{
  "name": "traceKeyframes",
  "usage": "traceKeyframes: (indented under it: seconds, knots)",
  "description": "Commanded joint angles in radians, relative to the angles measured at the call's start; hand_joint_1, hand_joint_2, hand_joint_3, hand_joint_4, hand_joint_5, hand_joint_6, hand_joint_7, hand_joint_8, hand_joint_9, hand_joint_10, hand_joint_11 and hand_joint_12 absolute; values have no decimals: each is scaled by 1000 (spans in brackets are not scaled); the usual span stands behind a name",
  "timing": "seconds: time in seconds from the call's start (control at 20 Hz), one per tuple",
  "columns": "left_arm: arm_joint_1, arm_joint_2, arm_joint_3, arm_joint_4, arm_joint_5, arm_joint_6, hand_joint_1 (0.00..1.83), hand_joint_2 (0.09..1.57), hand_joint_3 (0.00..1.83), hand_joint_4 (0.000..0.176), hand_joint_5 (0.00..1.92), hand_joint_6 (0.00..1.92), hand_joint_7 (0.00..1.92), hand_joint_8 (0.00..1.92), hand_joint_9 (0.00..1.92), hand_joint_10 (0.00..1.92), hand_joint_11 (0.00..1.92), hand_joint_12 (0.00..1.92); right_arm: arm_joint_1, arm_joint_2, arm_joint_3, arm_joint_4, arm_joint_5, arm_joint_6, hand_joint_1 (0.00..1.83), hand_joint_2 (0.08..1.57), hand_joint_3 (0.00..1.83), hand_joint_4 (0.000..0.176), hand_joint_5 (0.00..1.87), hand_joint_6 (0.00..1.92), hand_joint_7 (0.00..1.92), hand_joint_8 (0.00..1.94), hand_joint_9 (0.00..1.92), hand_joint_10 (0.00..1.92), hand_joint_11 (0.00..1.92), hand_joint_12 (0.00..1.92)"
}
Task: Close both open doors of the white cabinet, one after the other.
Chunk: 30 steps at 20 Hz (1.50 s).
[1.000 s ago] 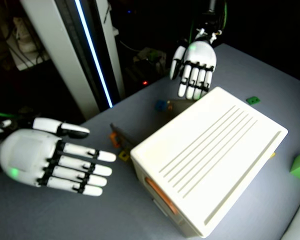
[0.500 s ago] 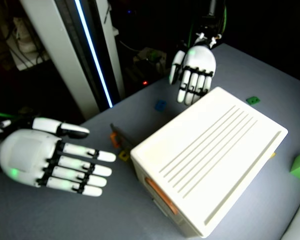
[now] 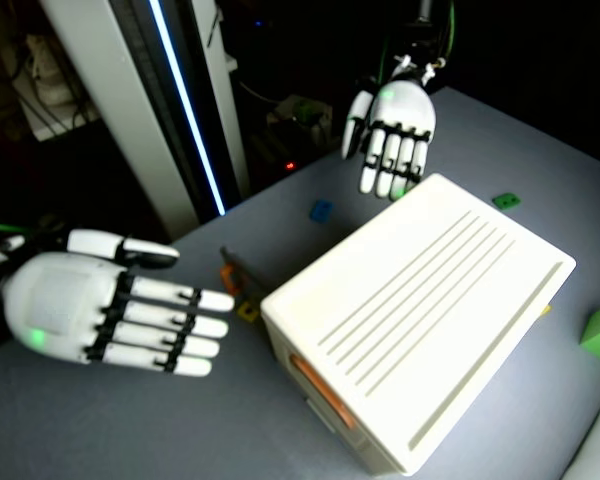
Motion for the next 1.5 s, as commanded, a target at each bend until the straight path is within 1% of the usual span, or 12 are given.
traceKeyframes:
  seconds: [0.0,0.1,0.2,0.3,0.4,0.45,0.5,0.6,0.8,1.2,1.35,1.45]
  knots:
    - [-1,7,-4,-10,-136,1,0,1571,217,0,106,2,62,3,85,3,0,555,7,8,-3,23,108,8,0,1471,15,4,105,2,79,4,71,5,120,4]
    - [7,12,-8,-21,-144,9,0,1571,204,0,55,3,12,3,43,2,0,398,8,8,-4,16,102,8,0,1489,19,3,105,2,86,6,73,5,101,0]
    - [28,28,-18,-47,-162,25,0,1571,238,0,78,5,30,4,69,5,0,438,14,8,-8,-3,90,8,0,1484,13,5,110,3,89,5,73,4,88,0]
    - [53,43,-30,-77,-186,42,0,1571,192,0,31,1,8,2,41,5,0,351,27,8,-11,-26,75,8,0,1504,17,3,83,0,68,0,51,0,62,0]
    - [87,65,-49,-123,-223,74,0,1571,173,0,43,3,29,5,64,7,0,447,44,8,-13,-52,59,8,0,1509,15,14,69,0,61,0,44,0,59,0]
    - [87,65,-49,-123,-223,74,0,1571,171,0,107,4,105,6,146,7,0,639,44,8,-13,-52,59,8,0,1505,11,14,44,0,32,0,18,0,34,0]
    - [114,79,-61,-170,-259,102,0,1571,180,0,119,2,119,4,145,5,0,643,59,7,-14,-71,45,8,0,1502,8,3,34,0,15,0,3,0,15,0]
    - [180,109,-90,-280,-377,167,0,1571,125,0,81,1,89,2,115,0,0,600,76,4,-15,-106,10,8,0,1515,12,0,42,4,6,0,0,0,0,0]
    - [254,127,-111,-354,-475,192,0,1571,84,0,62,5,57,6,71,3,0,649,83,-3,-12,-116,-17,8,0,1520,10,0,56,8,10,3,0,0,32,12]
    - [297,130,-120,-384,-511,193,0,1569,43,0,71,0,50,0,70,0,0,663,124,-22,-10,-168,-51,11,0,1538,10,0,25,1,0,0,0,0,0,0]
    - [299,129,-120,-387,-515,193,0,1571,55,0,92,3,64,3,112,10,0,784,138,-29,-10,-183,-51,13,0,1535,6,0,38,6,7,2,0,0,0,0]
    - [299,129,-120,-388,-518,193,0,1571,36,0,42,3,22,2,45,6,0,597,148,-33,-8,-190,-51,15,0,1534,4,0,42,6,9,3,0,0,0,0]
